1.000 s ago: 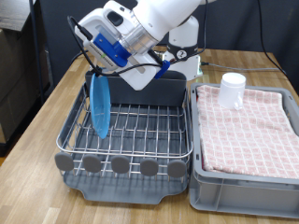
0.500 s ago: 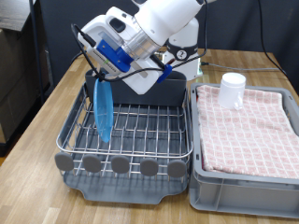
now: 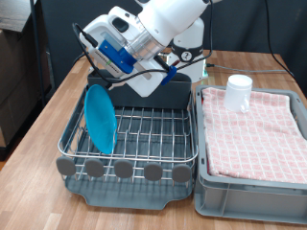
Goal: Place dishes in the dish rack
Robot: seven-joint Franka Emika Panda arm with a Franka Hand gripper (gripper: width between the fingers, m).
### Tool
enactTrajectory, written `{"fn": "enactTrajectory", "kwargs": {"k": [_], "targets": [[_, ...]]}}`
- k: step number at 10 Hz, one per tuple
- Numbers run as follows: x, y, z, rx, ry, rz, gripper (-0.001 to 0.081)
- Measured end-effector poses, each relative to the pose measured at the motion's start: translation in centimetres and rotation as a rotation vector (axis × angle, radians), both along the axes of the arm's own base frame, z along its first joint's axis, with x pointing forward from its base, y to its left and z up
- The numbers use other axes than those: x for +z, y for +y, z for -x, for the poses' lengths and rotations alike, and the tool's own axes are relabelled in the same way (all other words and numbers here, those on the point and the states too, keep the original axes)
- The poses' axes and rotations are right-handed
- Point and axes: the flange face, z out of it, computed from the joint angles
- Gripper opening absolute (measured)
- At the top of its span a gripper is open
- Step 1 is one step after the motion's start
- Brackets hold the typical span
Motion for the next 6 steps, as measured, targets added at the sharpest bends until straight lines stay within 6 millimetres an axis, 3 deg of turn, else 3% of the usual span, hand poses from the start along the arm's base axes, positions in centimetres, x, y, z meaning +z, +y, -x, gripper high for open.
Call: {"fn": "enactTrajectory", "kwargs": {"k": [1,2,3,6], "targets": [[0.5,-0.1,-0.3,0.007,-0.011,-0.023,0.0520],[1.3,-0.3,-0.6,0.012,-0.021,-0.053,0.0520],[2.2,-0.5,-0.9,0.016,-0.029,-0.076,0.0713],[5.6,-1.2,-1.4,0.023,-0.046,-0.174,0.0786]]}}
